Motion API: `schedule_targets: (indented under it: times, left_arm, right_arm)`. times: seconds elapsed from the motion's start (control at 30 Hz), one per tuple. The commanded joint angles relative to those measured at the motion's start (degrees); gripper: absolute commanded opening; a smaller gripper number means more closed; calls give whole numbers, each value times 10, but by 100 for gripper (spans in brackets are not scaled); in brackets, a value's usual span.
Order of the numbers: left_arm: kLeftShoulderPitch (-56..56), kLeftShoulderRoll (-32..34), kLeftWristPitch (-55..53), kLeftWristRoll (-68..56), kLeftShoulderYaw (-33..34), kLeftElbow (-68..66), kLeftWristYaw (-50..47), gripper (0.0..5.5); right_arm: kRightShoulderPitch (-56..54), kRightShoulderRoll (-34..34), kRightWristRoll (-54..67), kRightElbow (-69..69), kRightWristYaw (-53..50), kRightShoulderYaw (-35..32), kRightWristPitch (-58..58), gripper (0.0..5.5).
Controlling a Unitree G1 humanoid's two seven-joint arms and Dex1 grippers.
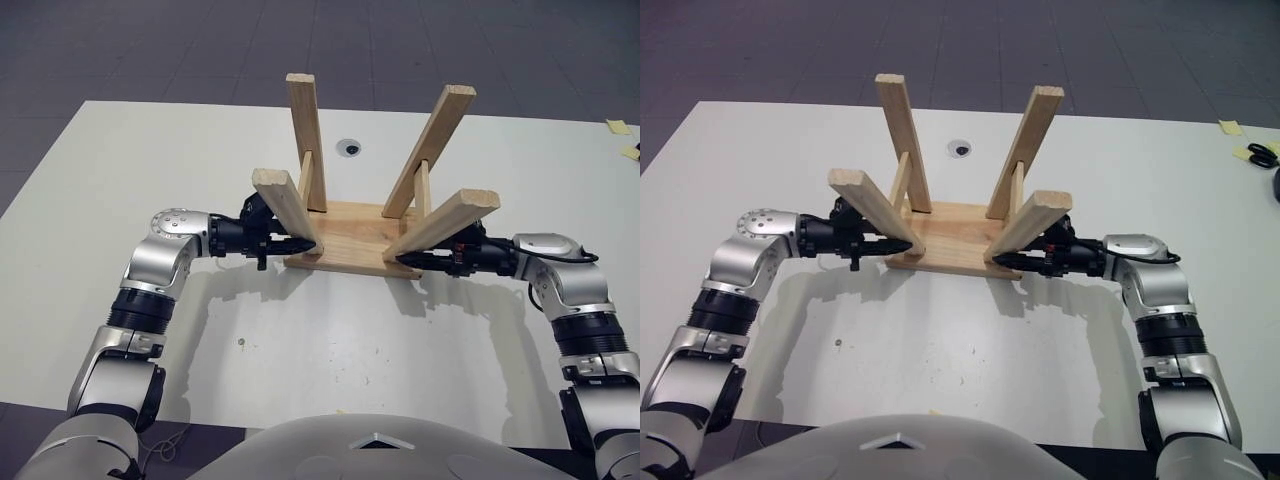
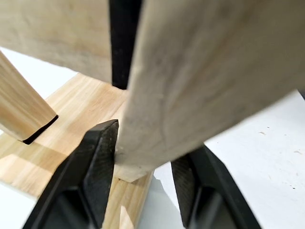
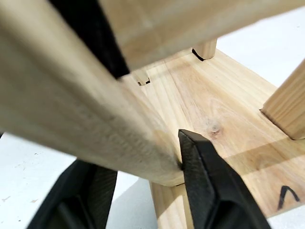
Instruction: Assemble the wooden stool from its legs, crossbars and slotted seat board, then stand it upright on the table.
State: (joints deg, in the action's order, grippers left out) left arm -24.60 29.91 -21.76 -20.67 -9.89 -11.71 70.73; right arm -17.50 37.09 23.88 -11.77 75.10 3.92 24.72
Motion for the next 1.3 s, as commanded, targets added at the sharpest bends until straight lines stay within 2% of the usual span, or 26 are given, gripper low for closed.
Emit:
schedule_targets:
  times: [0.03, 0.2, 0.27, 0.37, 0.4, 0.43, 0.57, 0.73, 0.83, 0.97, 1.13, 1.17, 1.3]
  left_arm:
    - [3, -5, -146, -96, 32, 67, -3, 158]
    - [-7, 2, -409, -273, 119, 173, -63, 149]
    - [-19, -15, -478, -321, 162, 187, -117, 136]
    - [-21, -39, -519, -342, 202, 189, -190, 127]
    - [-14, -41, -523, -338, 205, 194, -206, 127]
    - [-1, -39, -519, -325, 202, 197, -220, 163]
    - [46, -20, -490, -299, 201, 202, -244, 227]
    - [59, -38, -498, -351, 266, 191, -270, 318]
    - [70, -54, -507, -374, 281, 197, -293, 365]
    - [66, -56, -516, -395, 288, 194, -307, 433]
    - [29, -54, -500, -426, 333, 159, -326, 518]
    - [28, -55, -494, -427, 339, 156, -330, 536]
    - [46, -30, -456, -400, 345, 164, -326, 539]
  right_arm:
    - [15, 7, 61, 60, 9, -6, 104, 165]
    - [11, -13, 311, 174, -80, -127, 383, 148]
    - [9, -37, 381, 195, -144, -172, 427, 139]
    - [5, -71, 417, 209, -233, -210, 443, 132]
    - [9, -76, 414, 215, -255, -215, 443, 168]
    - [13, -79, 416, 219, -273, -220, 447, 177]
    - [39, -64, 399, 230, -295, -225, 442, 250]
    - [76, -60, 396, 235, -303, -239, 428, 336]
    - [93, -68, 399, 242, -311, -239, 419, 381]
    - [108, -73, 402, 258, -318, -232, 409, 446]
    - [120, -76, 413, 249, -323, -246, 400, 526]
    - [127, -78, 415, 252, -326, -247, 397, 540]
    - [153, -78, 398, 255, -333, -259, 360, 540]
